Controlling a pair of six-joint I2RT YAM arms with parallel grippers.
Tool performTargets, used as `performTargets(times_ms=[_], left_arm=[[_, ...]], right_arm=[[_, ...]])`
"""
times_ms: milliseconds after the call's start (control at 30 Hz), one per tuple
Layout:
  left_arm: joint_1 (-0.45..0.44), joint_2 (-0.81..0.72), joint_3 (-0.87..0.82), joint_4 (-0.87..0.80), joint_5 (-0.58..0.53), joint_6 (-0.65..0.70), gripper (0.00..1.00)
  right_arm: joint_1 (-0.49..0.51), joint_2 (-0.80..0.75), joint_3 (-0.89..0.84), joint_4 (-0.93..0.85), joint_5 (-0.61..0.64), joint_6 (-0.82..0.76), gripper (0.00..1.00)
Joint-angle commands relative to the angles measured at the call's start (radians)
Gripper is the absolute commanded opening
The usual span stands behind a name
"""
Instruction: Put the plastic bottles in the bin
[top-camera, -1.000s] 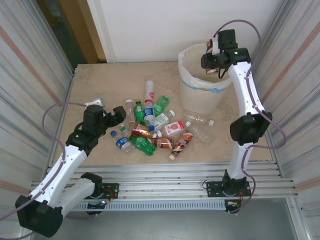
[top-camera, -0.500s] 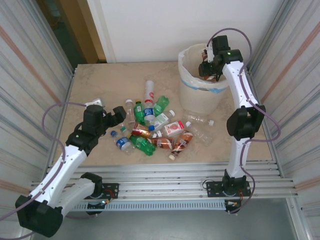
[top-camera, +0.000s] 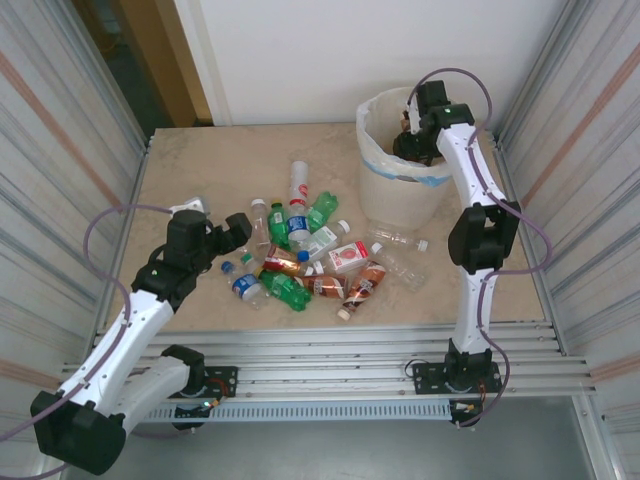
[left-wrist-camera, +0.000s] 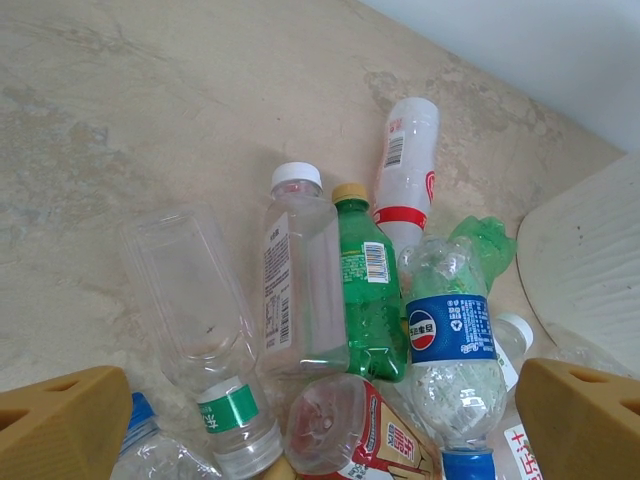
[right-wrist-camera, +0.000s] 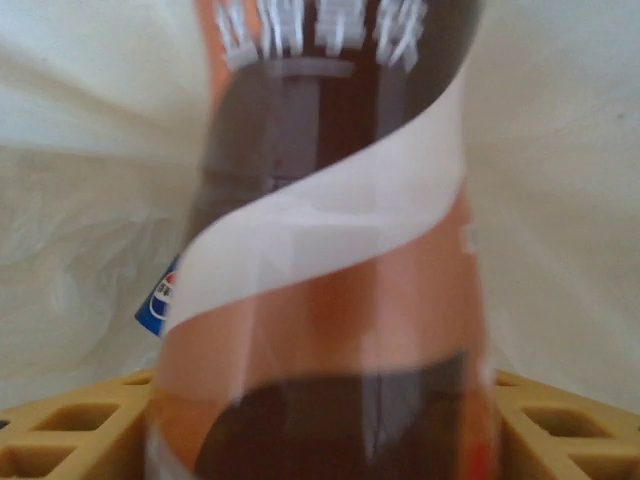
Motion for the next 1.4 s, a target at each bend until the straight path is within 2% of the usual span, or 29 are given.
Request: performTargets(times_ms=[0, 267, 700, 900, 1100, 1200, 1367], left_arm=[[0.008, -0.032, 0.009, -0.028, -0.038, -0.007, 0.99], [0.009, -0.055, 0.0, -0.022, -0.055, -0.002, 0.99], [0.009, -0.079, -0.021, 0.003, -0.054, -0.001, 0.99], [0.009, -0.084, -0.033, 0.006, -0.066, -0.008, 0.99], [0.014, -0.091, -0.054, 0.023, -0.078, -0.021, 0.99], [0.016, -0.093, -0.06, 0.031, -0.069, -0.022, 0.99], [0.023, -0.092, -0.065, 0.031, -0.067, -0.032, 0.99]], right_arm=[[0.002, 0.008, 0.011, 0.01, 0.029, -0.021, 0.73], [0.012, -0.04, 0.09, -0.009, 0.036, -0.018, 0.78], [0.066, -0.283, 0.092, 0.027, 0.033, 0.053, 0.81], [0.191, -0.419, 0.013, 0.038, 0.15, 0.121, 0.84], [0.371, -0.55, -0.186, 0.145, 0.212, 0.197, 0.86], [0.451, -0.563, -0.264, 0.176, 0.212, 0.245, 0.87], [0.58, -0.496, -0.301, 0.164, 0.225, 0.323, 0.92]])
